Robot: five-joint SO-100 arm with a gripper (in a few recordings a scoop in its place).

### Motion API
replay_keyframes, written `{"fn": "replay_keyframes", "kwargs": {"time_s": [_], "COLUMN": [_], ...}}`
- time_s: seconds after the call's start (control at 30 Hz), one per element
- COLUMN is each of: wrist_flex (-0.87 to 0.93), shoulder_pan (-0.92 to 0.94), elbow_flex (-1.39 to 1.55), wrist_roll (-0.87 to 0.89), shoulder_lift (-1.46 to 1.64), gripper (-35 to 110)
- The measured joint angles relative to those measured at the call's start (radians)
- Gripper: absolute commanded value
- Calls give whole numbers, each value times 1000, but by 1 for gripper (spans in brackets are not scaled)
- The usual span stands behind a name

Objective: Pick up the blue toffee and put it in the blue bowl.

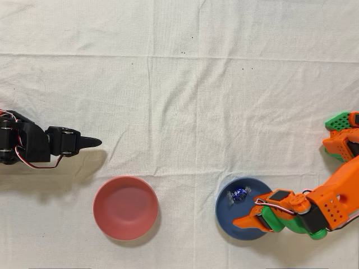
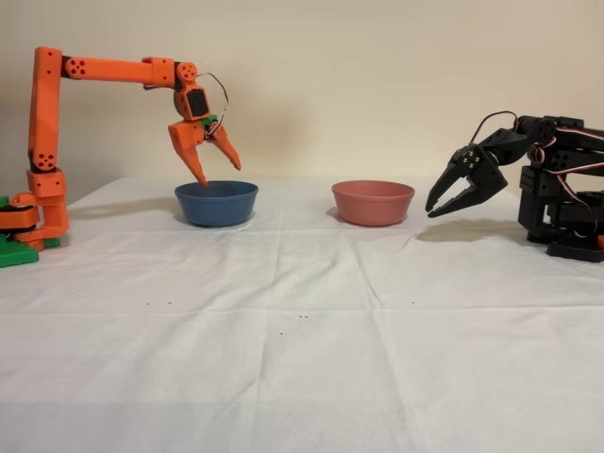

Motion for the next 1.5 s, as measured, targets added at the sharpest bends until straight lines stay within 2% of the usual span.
{"fn": "replay_keyframes", "kwargs": {"time_s": [0.17,0.37,0.63,1.0,1.23,1.5], "wrist_flex": [9,15,9,-72,-195,-245], "shoulder_pan": [37,101,253,425,531,606], "elbow_flex": [17,77,181,545,891,1223], "wrist_roll": [-26,-18,-71,-230,-132,-74], "shoulder_lift": [37,158,377,758,1074,1466], "gripper": [44,16,1,0,0,0]}}
